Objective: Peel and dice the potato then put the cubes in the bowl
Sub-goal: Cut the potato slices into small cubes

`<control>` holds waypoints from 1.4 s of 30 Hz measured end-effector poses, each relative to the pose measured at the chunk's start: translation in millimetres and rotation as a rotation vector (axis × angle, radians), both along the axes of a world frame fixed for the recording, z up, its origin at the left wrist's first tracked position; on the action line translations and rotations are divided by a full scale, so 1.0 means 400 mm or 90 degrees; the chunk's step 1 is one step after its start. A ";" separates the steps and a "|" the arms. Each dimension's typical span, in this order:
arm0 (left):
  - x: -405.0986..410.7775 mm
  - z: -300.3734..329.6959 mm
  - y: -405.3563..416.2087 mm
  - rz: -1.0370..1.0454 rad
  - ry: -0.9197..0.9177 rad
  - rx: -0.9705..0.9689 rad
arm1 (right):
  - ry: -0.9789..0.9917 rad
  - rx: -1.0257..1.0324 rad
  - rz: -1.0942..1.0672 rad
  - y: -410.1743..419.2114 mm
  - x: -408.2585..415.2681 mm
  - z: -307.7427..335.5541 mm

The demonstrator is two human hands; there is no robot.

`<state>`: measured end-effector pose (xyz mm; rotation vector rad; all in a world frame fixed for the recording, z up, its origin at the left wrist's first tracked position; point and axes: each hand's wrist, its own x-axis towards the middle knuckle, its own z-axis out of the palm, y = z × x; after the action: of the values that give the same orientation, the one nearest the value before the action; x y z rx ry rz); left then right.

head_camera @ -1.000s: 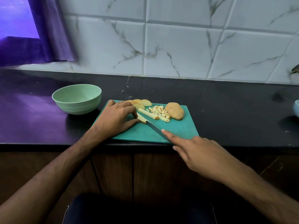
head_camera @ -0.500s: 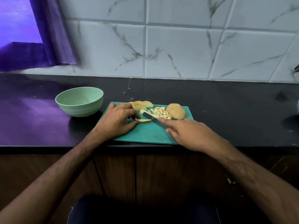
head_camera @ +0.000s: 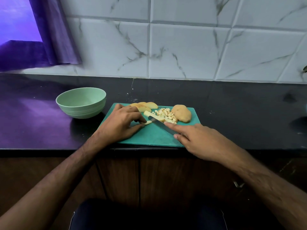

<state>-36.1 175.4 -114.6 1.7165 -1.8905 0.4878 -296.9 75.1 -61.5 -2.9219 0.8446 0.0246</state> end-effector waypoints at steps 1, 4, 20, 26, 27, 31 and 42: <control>0.000 0.001 0.000 -0.003 0.003 0.003 | 0.004 0.009 -0.002 0.001 0.000 -0.005; 0.001 0.002 -0.003 -0.003 0.009 0.015 | 0.004 0.026 -0.001 0.006 0.005 -0.012; 0.005 0.003 -0.002 0.002 0.027 0.022 | -0.034 0.021 0.003 0.008 0.005 0.006; 0.010 -0.001 -0.007 -0.006 0.041 0.027 | -0.015 0.049 0.013 0.017 0.010 -0.015; 0.012 -0.002 -0.008 -0.007 0.046 0.030 | -0.007 0.036 0.016 0.021 0.010 -0.016; 0.024 -0.004 -0.006 -0.024 0.034 0.036 | 0.018 -0.110 0.029 0.052 0.008 -0.015; 0.031 -0.007 -0.001 -0.031 0.034 0.034 | -0.024 -0.008 0.021 0.050 0.002 -0.011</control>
<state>-23.7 175.0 -117.4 1.6966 -1.9190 0.3720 -296.0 95.1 -65.7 -2.9383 0.7940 -0.0329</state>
